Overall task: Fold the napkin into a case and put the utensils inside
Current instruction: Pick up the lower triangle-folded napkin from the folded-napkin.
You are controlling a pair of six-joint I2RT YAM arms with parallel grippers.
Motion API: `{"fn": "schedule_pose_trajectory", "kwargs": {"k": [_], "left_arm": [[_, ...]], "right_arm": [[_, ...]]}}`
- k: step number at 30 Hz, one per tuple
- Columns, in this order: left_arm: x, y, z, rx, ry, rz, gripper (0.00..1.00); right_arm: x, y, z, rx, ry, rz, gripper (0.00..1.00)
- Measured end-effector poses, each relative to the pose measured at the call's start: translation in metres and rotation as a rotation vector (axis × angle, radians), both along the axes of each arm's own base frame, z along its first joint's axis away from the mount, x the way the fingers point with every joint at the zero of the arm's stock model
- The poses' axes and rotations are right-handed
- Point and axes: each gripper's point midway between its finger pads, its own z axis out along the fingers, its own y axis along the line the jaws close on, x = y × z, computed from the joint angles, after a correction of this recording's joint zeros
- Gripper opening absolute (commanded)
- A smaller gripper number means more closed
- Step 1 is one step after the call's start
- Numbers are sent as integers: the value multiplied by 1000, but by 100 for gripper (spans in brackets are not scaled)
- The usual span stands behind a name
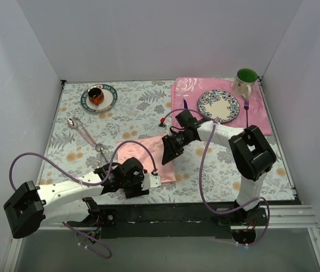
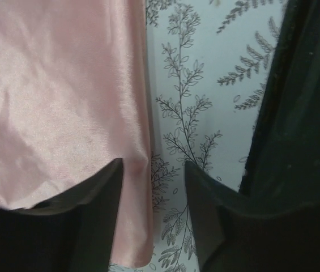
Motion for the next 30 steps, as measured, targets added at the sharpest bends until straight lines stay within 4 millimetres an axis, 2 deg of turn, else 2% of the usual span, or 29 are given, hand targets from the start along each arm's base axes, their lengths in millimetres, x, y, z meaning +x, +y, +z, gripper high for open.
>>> {"fn": "schedule_pose_trajectory", "kwargs": {"k": [2,4,7,10,12,15,17,20,23,27,30], "left_arm": [[-5,-4,14,-36,28,5,62],[-4,-15,38,-94,43,18,63],[12,-34,83,-215,81,71,63],[58,-29,115,-313,134,226,63],[104,-11,122,-360,195,378,62],[155,20,108,-391,315,569,60],[173,40,89,-394,417,680,59],[186,68,61,-390,547,821,58],[200,97,43,-399,631,948,58],[215,124,33,-408,633,1029,58],[219,126,33,-405,628,1032,58]], "right_arm": [[18,6,17,29,-60,-4,59],[47,13,38,65,-159,-19,64],[92,16,69,109,-282,-50,72],[133,15,77,117,-338,-85,81],[159,12,68,102,-354,-111,84],[181,3,44,57,-338,-134,83],[191,0,27,30,-317,-131,81],[193,0,10,14,-297,-106,79],[185,-1,-2,3,-265,-74,78],[178,-2,-8,7,-250,-58,73],[174,-1,-13,13,-230,-48,68]]}}
